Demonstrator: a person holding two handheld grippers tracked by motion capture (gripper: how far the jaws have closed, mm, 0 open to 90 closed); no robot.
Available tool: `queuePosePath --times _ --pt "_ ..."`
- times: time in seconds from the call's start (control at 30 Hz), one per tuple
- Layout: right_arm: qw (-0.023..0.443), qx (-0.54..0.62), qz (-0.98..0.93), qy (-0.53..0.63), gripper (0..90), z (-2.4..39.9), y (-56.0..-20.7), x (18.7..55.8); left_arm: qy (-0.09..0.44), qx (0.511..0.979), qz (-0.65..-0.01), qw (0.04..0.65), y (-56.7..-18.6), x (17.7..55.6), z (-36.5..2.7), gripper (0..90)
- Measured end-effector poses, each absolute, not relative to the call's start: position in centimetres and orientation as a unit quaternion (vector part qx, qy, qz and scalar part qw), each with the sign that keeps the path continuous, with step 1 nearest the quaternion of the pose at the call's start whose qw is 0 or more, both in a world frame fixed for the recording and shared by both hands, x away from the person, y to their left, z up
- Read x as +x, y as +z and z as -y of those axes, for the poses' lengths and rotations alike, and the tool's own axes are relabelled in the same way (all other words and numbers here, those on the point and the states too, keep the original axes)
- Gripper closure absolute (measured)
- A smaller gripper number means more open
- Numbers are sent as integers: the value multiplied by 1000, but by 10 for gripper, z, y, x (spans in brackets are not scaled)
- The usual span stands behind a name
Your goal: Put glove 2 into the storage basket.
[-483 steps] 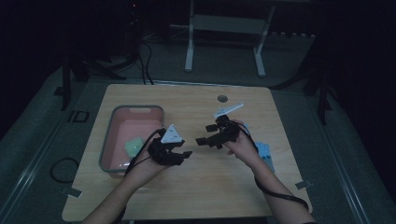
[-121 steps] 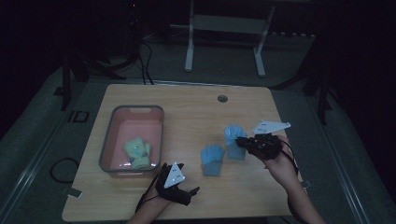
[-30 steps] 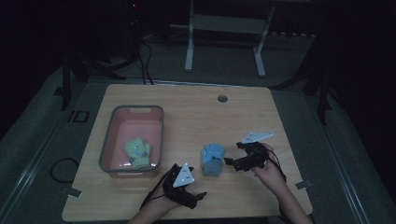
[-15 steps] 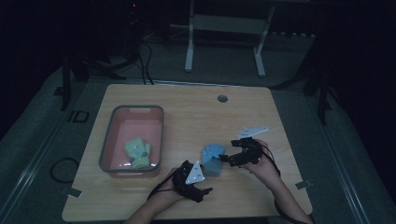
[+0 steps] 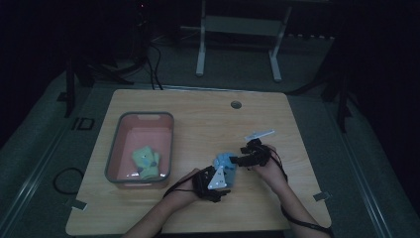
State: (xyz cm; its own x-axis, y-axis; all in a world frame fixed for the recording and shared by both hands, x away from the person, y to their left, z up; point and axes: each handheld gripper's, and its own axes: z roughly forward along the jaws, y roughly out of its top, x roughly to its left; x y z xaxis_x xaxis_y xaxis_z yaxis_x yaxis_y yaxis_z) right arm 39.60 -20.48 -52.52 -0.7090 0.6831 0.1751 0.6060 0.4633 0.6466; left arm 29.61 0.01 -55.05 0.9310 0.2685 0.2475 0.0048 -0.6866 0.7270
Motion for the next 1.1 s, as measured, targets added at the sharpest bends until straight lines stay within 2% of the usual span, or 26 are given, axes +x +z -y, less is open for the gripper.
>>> queuePosePath --times 0.33,0.53,0.7,0.8,0.87,0.93,0.97,1.1 --pt "69 372 -862 339 291 195 -542 395 178 910 -72 368 -557 300 6 461" --pt "72 368 -867 327 278 190 -547 392 187 914 -71 353 -557 300 9 534" --pt "73 359 -872 325 291 188 -548 391 178 914 -76 356 -556 302 8 660" --pt "66 355 -872 329 336 187 -547 391 170 915 -80 356 -554 303 8 713" --pt "57 351 -873 333 427 186 -547 391 166 915 -84 357 -554 304 8 725" --pt "49 349 -873 337 469 186 -547 391 157 914 -91 362 -554 306 7 732" --pt "41 345 -874 340 533 186 -547 392 153 914 -92 365 -554 307 6 735" --pt "-4 349 -869 351 660 186 -548 396 141 914 -96 369 -554 310 4 745"
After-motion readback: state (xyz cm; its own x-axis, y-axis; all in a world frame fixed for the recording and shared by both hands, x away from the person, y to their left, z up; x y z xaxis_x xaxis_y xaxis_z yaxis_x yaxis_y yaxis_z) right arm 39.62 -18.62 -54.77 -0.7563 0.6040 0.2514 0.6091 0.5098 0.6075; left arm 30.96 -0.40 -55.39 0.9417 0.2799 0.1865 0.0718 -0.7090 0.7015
